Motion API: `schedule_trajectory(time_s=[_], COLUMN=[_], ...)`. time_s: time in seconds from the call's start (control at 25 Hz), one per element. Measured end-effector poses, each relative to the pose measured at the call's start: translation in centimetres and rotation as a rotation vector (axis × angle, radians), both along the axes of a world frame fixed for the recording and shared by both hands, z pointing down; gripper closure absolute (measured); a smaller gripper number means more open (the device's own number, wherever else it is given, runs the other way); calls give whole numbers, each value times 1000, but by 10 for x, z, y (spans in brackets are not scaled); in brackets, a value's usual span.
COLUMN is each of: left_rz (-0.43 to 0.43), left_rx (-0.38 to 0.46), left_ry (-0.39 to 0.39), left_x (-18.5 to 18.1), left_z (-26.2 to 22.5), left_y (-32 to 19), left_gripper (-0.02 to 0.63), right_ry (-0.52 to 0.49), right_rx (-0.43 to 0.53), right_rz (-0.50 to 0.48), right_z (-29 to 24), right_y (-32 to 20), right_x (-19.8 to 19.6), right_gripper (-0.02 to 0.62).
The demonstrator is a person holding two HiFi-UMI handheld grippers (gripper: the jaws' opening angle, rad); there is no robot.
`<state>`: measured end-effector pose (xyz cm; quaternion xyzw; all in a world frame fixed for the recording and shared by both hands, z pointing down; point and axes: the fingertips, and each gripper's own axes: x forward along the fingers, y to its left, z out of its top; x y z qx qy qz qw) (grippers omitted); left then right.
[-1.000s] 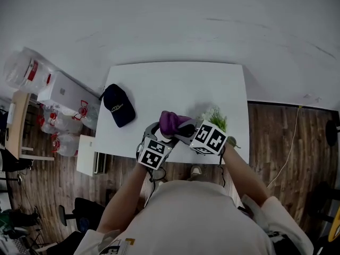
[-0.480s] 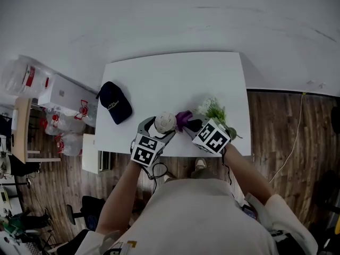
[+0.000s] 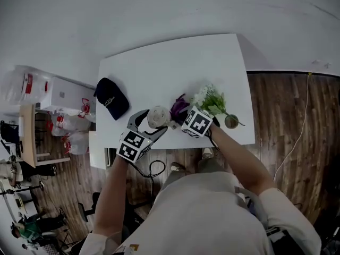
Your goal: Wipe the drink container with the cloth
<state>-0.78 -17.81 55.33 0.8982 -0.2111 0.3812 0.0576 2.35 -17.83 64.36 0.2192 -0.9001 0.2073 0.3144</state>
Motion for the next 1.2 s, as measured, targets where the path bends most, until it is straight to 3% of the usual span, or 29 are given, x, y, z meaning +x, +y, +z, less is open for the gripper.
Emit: schedule_trajectory(time_s=[0.08,0.24,0.52,0.6,0.72,0.88,1.0,1.08,1.2], left_rz=[-19,-47,-29,-23,-9,32,41,41,41], left_rx=[6,23,20,23,29,42,47,46,46], left_ry=[14,36,41,51,66,76,88,92,95], left_x=[0,-1,0,-1,-2,-3,-3,-3,-2], left_z=[0,0,0,-1,-1,0,-1,-1,-1], left_y=[0,0,0,0,0,2,2,2,3], left_gripper=[204,204,204,204,204,204,204,204,204], right_ry=[20,-65,-203,-250,-239,-286,-315,-295,-254], right_rx=[-20,-32,156,174,183,124,5,-77,-120], right_rz=[-40,-31,40,48,47,136,249,322,398], right_z=[15,17,-79,-98,-102,-89,-63,-42,-14], right_y=[20,47,29,21,11,0,-11,-15,-20], right_x=[-8,-21,-4,1,4,7,6,7,8], right_gripper=[543,543,543,543,543,543,543,543,543])
